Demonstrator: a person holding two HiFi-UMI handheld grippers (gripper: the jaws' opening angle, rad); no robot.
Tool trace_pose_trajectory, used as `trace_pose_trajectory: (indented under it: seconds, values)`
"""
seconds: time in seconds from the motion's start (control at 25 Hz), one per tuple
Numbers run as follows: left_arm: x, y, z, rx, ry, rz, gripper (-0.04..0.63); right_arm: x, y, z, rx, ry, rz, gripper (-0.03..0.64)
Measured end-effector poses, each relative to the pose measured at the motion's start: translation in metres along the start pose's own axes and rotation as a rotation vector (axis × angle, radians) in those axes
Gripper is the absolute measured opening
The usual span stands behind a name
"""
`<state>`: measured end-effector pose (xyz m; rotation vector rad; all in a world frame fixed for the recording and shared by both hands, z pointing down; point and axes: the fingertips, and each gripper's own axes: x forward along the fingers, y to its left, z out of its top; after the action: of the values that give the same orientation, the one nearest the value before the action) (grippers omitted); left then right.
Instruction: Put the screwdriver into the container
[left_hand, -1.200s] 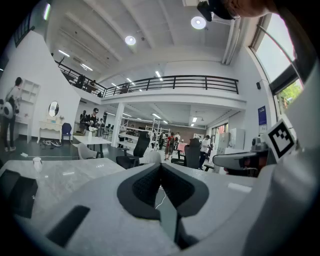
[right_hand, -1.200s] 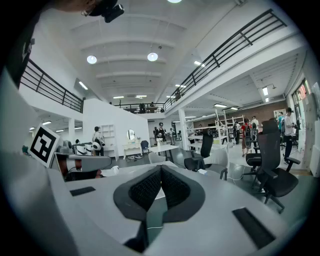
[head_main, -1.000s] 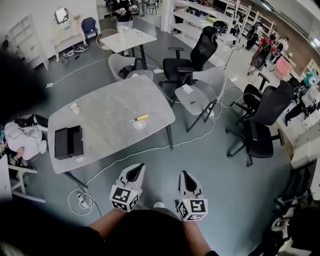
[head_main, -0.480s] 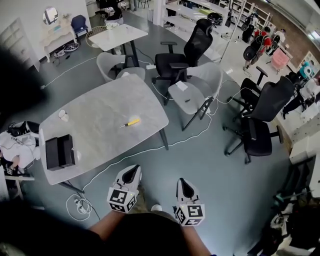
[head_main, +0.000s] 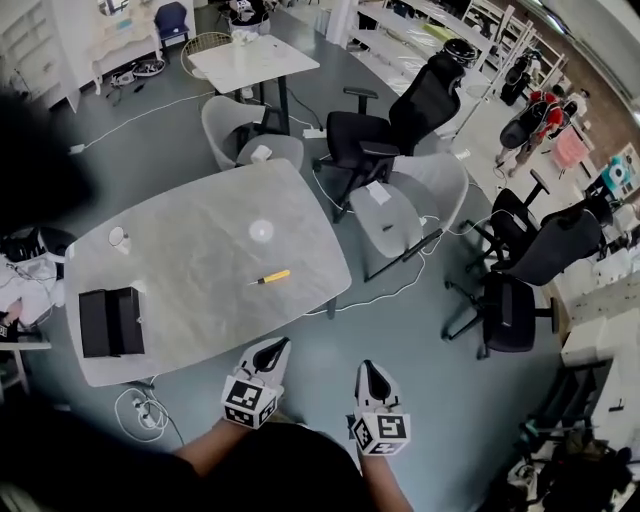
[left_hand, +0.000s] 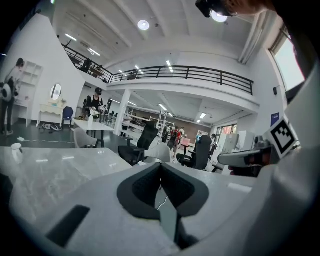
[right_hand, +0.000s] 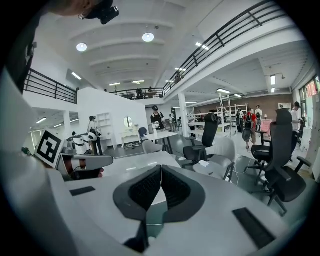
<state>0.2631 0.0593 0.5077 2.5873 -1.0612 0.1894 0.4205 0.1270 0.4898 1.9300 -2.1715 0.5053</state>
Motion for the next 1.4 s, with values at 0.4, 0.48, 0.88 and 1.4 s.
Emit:
trace_pose_trajectory:
  seconds: [0.4, 0.48, 0.88, 1.4]
  values:
    - [0.04, 0.091, 0.028, 0.022, 0.023, -0.039, 0.015, 0.106, 0.041, 0.046, -0.025, 0.027, 0.051, 0.011]
    - [0.044, 0.107, 0.025, 0.032, 0.041, -0.047, 0.017, 0.121, 0.05, 0.053, -0.027, 0.023, 0.051, 0.011]
    - [0.08, 0.148, -0.028, 0.052, 0.178, -0.084, 0.017, 0.154, 0.067, 0.049, -0.038, 0.082, 0.073, 0.011]
    - [0.167, 0.197, -0.084, 0.083, 0.412, 0.027, 0.018, 0.25, 0.042, 0.063, 0.021, 0.09, 0.212, 0.011]
